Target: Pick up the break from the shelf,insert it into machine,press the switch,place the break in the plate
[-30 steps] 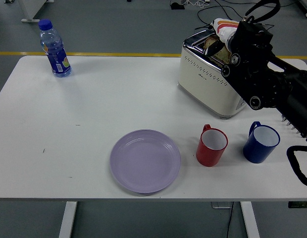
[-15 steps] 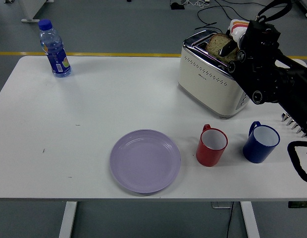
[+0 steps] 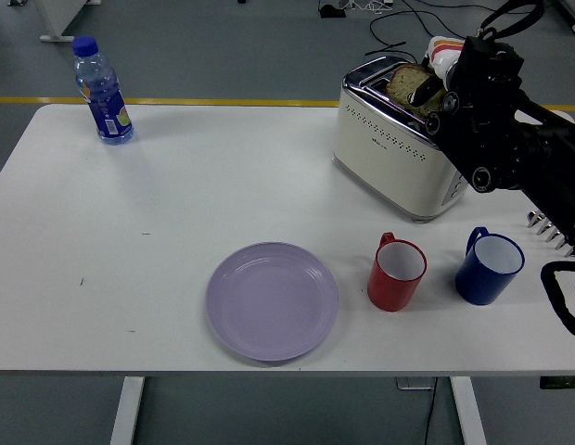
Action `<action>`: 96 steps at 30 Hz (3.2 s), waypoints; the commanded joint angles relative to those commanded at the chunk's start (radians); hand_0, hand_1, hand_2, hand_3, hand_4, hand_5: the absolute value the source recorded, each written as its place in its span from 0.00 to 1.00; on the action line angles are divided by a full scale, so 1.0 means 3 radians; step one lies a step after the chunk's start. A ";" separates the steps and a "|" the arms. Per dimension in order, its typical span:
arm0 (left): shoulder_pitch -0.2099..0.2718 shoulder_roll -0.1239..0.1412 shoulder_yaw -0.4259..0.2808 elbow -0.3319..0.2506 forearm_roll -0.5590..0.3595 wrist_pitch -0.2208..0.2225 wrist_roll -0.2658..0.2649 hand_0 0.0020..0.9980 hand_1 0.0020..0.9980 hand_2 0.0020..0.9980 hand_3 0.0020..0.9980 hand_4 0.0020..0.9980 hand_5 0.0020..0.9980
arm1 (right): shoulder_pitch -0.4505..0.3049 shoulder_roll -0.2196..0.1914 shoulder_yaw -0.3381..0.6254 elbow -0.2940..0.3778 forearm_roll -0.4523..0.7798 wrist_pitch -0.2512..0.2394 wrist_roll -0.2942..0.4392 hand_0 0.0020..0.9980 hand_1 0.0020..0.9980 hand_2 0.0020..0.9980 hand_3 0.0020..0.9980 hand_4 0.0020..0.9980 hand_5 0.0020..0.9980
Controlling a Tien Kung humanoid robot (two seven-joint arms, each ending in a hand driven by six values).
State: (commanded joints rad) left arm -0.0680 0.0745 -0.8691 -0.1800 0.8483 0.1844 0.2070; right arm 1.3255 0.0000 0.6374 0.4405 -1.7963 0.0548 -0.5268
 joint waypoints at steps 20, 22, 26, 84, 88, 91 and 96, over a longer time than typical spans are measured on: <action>-0.0002 0.0005 0.0007 0.0000 -0.0019 0.0012 -0.0001 0.67 0.57 0.61 0.65 0.39 1.00 | -0.0031 0.0000 -0.0137 0.0078 0.0221 -0.0111 0.0072 0.30 0.32 0.40 0.50 0.46 0.00; -0.0002 0.0005 0.0005 0.0000 -0.0020 0.0013 -0.0002 0.67 0.57 0.61 0.65 0.39 1.00 | -0.0036 0.0000 -0.0120 0.0104 0.0237 -0.0119 0.0075 0.30 0.32 0.40 0.50 0.46 0.00; -0.0001 0.0006 0.0008 0.0000 -0.0028 0.0014 -0.0003 0.67 0.56 0.61 0.65 0.39 1.00 | -0.0048 0.0000 -0.0055 0.0167 0.0236 -0.0135 0.0072 0.30 0.31 0.39 0.50 0.43 0.00; 0.0049 -0.0022 -0.0142 0.0000 0.0093 -0.0002 0.0021 0.67 0.58 0.62 0.64 0.37 1.00 | -0.1020 -0.1484 0.0485 0.3860 0.1865 -0.0051 -0.0167 0.26 0.28 0.36 0.48 0.37 0.00; 0.0047 -0.0026 -0.0138 0.0000 0.0087 -0.0004 0.0017 0.67 0.58 0.62 0.64 0.37 1.00 | -0.1115 -0.1486 0.0323 0.3970 0.2047 -0.0021 -0.0167 0.26 0.28 0.36 0.48 0.36 0.00; 0.0046 -0.0027 -0.0133 0.0000 0.0080 -0.0005 0.0013 0.67 0.58 0.62 0.64 0.37 1.00 | -0.1184 -0.1453 0.0170 0.4005 0.2117 -0.0019 -0.0164 0.26 0.28 0.36 0.48 0.36 0.00; 0.0041 -0.0026 -0.0121 0.0000 0.0069 -0.0006 0.0008 0.67 0.58 0.62 0.64 0.37 1.00 | -0.1320 -0.1346 -0.0062 0.3979 0.2113 -0.0046 -0.0163 0.27 0.27 0.35 0.48 0.36 0.00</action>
State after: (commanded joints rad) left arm -0.0555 0.0666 -0.9055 -0.1800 0.8690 0.1826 0.2094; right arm 0.9295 -0.4038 0.6187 1.6341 -1.1625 0.0409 -0.5756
